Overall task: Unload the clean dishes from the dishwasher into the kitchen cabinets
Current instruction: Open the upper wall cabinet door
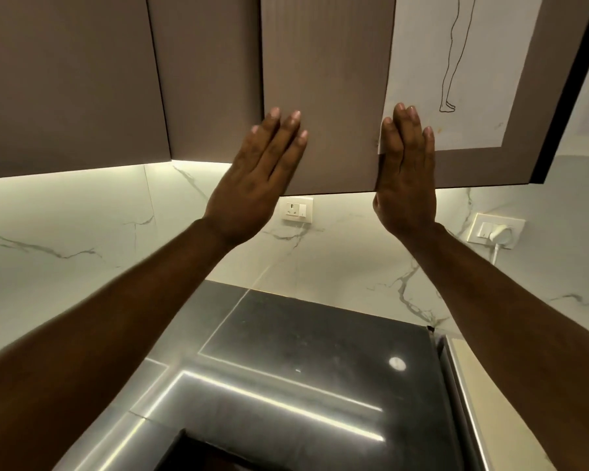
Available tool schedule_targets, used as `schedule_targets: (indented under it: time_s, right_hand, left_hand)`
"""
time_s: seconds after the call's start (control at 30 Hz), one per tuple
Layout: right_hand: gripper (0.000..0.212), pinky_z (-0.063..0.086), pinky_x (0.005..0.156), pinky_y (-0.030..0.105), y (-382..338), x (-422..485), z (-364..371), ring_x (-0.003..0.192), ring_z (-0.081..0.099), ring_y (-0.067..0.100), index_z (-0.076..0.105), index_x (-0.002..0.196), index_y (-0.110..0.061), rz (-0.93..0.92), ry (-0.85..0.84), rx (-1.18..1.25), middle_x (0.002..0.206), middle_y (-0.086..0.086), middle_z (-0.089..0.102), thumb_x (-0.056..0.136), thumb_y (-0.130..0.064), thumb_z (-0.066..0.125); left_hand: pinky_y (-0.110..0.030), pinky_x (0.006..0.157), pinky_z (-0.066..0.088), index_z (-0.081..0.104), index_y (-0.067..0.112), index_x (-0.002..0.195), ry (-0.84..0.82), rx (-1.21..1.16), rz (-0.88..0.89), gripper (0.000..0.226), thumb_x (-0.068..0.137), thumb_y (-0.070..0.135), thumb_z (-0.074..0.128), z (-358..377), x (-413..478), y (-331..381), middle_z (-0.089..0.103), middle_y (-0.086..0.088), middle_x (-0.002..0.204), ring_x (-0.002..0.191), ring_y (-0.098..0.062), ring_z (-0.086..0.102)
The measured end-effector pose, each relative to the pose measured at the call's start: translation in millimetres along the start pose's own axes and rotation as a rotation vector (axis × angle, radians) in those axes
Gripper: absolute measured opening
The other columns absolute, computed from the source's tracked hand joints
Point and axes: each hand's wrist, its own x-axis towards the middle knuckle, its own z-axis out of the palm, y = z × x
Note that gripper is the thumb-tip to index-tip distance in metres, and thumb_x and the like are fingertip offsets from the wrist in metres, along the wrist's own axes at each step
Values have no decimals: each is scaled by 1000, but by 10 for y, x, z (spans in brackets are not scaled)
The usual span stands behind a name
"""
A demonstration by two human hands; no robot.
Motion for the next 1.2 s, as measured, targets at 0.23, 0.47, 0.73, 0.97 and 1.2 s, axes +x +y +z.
schedule_targets:
  time_s: [0.23,0.47,0.73,0.97,1.2]
  right_hand:
    - [81,24,116,53,-5,44,-708,148,14,35,18,150,0,85,-251,213,158,21,18,82,-7,62]
    - [72,13,122,47,68,358,-1667,151,6,26,18,153,-3,89,-468,329,162,15,10,86,-11,44]
    - [61,16,121,44,113,786,-2438,149,12,33,18,148,9,-74,-288,214,156,30,14,103,-31,28]
    - [63,18,120,49,562,634,-3012,148,7,22,9,147,1,-37,-279,135,155,31,10,103,-43,18]
    - [59,19,120,44,1133,433,-3609,147,10,20,14,145,1,2,-263,14,153,21,9,104,-42,20]
  left_hand:
    - [-45,122,-1,24,1,150,61,-210,81,76,81,-26,44,-495,113,291,18,-23,156,147,-29,-15]
    - [-47,118,22,38,1,142,245,-418,322,41,101,6,38,-950,361,510,41,-19,148,142,-34,29]
    - [-43,122,11,17,-11,144,315,-661,223,81,91,40,51,-1241,808,1083,15,-26,150,144,-33,-4]
    - [-42,122,17,-27,11,147,260,-851,305,109,83,26,60,-1211,1141,1810,6,-26,153,148,-28,-10]
    - [-51,119,22,10,-11,146,314,-969,351,95,70,12,63,-1260,1527,2522,17,-28,153,147,-35,9]
